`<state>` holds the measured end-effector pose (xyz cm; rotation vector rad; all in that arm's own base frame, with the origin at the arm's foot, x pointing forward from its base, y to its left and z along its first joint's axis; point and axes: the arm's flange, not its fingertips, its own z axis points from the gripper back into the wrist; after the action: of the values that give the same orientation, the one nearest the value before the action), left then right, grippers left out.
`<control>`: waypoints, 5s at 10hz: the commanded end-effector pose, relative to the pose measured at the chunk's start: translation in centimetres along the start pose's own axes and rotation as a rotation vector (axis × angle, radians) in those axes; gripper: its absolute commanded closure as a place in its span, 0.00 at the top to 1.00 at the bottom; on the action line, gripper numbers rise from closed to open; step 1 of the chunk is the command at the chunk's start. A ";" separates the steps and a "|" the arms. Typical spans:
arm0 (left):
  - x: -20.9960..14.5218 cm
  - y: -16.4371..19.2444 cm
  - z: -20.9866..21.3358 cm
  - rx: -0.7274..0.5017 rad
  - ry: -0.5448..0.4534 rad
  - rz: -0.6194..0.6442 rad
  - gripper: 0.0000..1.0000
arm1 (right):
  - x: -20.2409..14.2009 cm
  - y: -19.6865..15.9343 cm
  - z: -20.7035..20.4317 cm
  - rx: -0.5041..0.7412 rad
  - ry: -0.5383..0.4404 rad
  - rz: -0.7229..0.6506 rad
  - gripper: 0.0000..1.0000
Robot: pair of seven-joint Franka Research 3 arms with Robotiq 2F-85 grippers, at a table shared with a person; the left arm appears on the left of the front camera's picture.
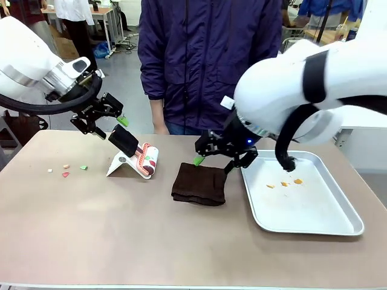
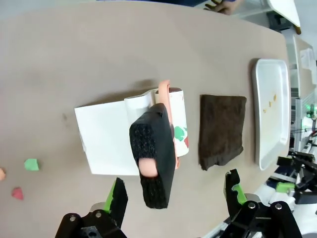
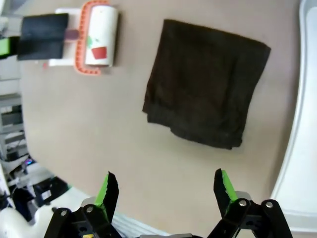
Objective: Clean the surface of the table.
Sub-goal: Hold the Lint Roller with your left hand and the towel with your right hand.
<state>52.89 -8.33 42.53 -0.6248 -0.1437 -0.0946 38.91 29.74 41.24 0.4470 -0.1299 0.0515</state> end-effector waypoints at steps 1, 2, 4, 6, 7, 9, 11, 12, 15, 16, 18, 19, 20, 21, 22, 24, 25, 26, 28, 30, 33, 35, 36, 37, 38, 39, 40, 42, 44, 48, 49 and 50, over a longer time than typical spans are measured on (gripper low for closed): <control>1.0 -0.5 -0.7 -0.018 0.039 0.015 1.00 | 2.2 1.5 -2.1 -0.081 -0.002 -0.065 1.00; 1.2 -0.2 -1.2 -0.010 0.052 0.021 1.00 | 2.6 1.6 -3.9 -0.118 0.018 -0.082 1.00; 1.2 0.3 -1.5 0.019 0.054 0.035 1.00 | 3.4 1.3 -7.3 -0.202 0.006 -0.112 1.00; 1.3 0.3 -2.0 0.023 0.065 0.030 1.00 | 4.3 0.7 -8.7 -0.240 -0.055 -0.165 1.00; 1.7 0.6 -2.4 0.014 0.073 0.035 1.00 | 4.7 0.5 -9.1 -0.286 -0.093 -0.178 1.00; 1.9 1.3 -2.9 0.010 0.090 0.056 1.00 | 5.1 0.1 -9.8 -0.319 -0.092 -0.181 1.00; 1.7 1.5 -2.9 0.006 0.104 0.061 1.00 | 5.6 -0.5 -10.8 -0.364 -0.092 -0.196 1.00; 1.6 1.3 -3.0 0.012 0.103 0.064 1.00 | 5.7 -0.9 -11.3 -0.369 -0.081 -0.203 1.00; 1.7 1.7 -2.9 0.012 0.103 0.064 1.00 | 5.9 -1.5 -12.2 -0.402 -0.068 -0.214 1.00; 1.7 1.7 -2.9 0.011 0.103 0.060 1.00 | 5.9 -1.6 -12.2 -0.409 -0.071 -0.215 1.00; 1.7 1.8 -2.9 0.001 0.111 0.053 1.00 | 6.0 -1.9 -12.4 -0.406 -0.048 -0.219 1.00; 1.6 1.8 -2.9 -0.013 0.104 0.047 0.61 | 6.0 -2.0 -12.5 -0.398 -0.032 -0.225 0.41; 1.5 1.7 -2.9 -0.035 0.099 0.040 0.40 | 6.0 -1.9 -12.5 -0.398 -0.024 -0.229 0.41; 1.4 1.6 -2.8 -0.055 0.087 0.030 0.01 | 5.9 -2.0 -12.3 -0.395 -0.018 -0.229 0.00; 1.5 1.6 -2.8 -0.058 0.084 0.029 0.00 | 6.0 -2.2 -12.3 -0.408 -0.009 -0.224 0.36; 1.5 1.6 -2.9 -0.079 0.070 0.019 0.00 | 6.1 -2.5 -12.1 -0.407 0.002 -0.230 0.00; 1.5 1.5 -2.8 -0.086 0.065 0.017 0.03 | 6.0 -2.5 -12.2 -0.406 0.007 -0.229 0.00; 1.3 1.5 -2.6 -0.104 0.042 -0.004 0.00 | 6.2 -2.7 -12.0 -0.400 0.022 -0.236 0.00; 1.1 1.4 -2.4 -0.123 0.032 -0.015 0.00 | 6.4 -3.2 -11.5 -0.380 0.034 -0.251 0.00; 0.8 1.2 -1.7 -0.152 0.036 -0.025 0.00 | 6.6 -4.1 -9.6 -0.269 0.067 -0.276 0.00; -0.8 1.0 1.2 -0.231 0.057 -0.052 0.00 | 5.9 -6.8 -2.8 0.130 0.122 -0.278 0.00; -3.0 1.4 4.4 -0.306 0.098 -0.037 0.00 | 4.5 -8.8 1.8 0.382 0.173 -0.226 0.00; -4.1 2.3 6.3 -0.341 0.066 -0.009 0.00 | 3.6 -9.7 3.8 0.486 0.179 -0.181 0.00; -5.5 3.5 8.6 -0.408 0.075 0.032 0.00 | 2.6 -10.8 5.7 0.586 0.197 -0.138 0.00; -7.2 5.4 11.1 -0.474 0.058 0.050 0.00 | 1.1 -12.0 8.0 0.670 0.214 -0.062 0.00; -8.7 7.5 13.1 -0.527 0.015 0.060 0.00 | -0.7 -13.2 10.1 0.702 0.204 -0.008 0.00; -9.9 9.9 14.7 -0.552 0.017 0.043 0.00 | -2.2 -14.7 12.0 0.738 0.181 0.034 0.00; -12.8 16.9 17.1 -0.526 -0.047 -0.053 0.00 | -5.6 -20.9 15.3 0.891 0.027 0.033 0.00; -14.2 24.4 18.5 -0.671 -0.051 -0.078 0.00 | -7.2 -29.0 16.7 1.034 -0.133 -0.090 0.00; -13.5 37.8 16.8 -0.971 -0.075 -0.045 0.00 | -6.5 -40.4 16.9 1.280 -0.325 -0.197 0.00; -14.4 39.9 16.6 -1.016 -0.106 0.029 0.00 | -6.2 -42.0 16.7 1.263 -0.351 -0.281 0.00; -14.9 41.3 16.3 -1.054 -0.114 0.088 0.00 | -5.9 -42.5 16.5 1.257 -0.382 -0.314 0.00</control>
<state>41.19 32.37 28.09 -1.6273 -0.1885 -0.1027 33.13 -15.42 36.47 1.7064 -0.3623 -0.2826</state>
